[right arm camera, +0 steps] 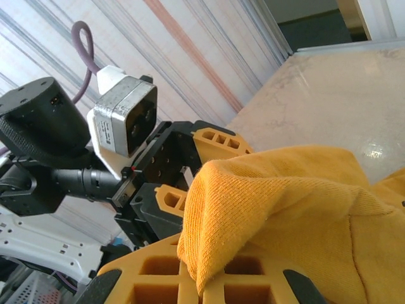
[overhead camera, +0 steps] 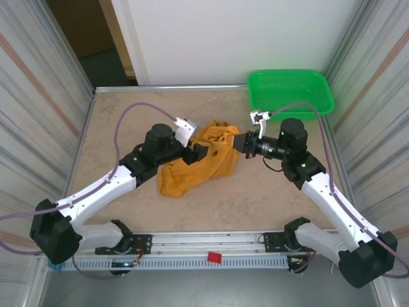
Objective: Fold the inside-out t-shirt
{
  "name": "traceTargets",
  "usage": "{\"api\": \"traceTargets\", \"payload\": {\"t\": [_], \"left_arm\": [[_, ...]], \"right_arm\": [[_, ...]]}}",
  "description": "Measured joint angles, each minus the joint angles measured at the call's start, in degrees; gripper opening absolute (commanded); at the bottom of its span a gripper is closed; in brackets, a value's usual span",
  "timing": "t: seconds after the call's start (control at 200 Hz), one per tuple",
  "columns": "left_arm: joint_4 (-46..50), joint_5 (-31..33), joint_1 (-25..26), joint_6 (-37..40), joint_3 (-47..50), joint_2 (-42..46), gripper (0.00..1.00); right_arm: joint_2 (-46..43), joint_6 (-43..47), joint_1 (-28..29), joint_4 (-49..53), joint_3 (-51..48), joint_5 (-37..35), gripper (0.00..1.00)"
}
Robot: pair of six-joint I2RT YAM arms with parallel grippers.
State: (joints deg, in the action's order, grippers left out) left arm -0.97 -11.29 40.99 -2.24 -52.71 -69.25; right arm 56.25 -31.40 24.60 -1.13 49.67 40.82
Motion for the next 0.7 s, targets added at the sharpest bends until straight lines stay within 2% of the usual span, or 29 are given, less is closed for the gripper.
{"api": "traceTargets", "payload": {"t": [0.21,0.251,0.291,0.461,0.701], "left_arm": [[-2.38,-0.98,0.00,3.89,0.00,-2.49,0.57],[-2.58,-1.36,0.00,4.44,0.00,-3.26,0.54],[-2.78,-1.73,0.00,4.98,0.00,-3.96,0.46],[-4.24,-3.74,-0.68,6.03,-0.13,-5.95,0.00],[-5.40,-9.40,-4.90,4.48,-0.57,-3.93,0.00]], "right_arm": [[0.00,-0.02,0.00,-0.17,0.00,0.02,0.00],[0.00,-0.02,0.00,-0.17,0.00,0.02,0.00],[0.00,-0.02,0.00,-0.17,0.00,0.02,0.00],[0.00,0.02,-0.02,-0.15,-0.22,0.00,0.00],[-0.02,0.15,-2.32,-0.26,-3.37,-0.15,0.00]]}}
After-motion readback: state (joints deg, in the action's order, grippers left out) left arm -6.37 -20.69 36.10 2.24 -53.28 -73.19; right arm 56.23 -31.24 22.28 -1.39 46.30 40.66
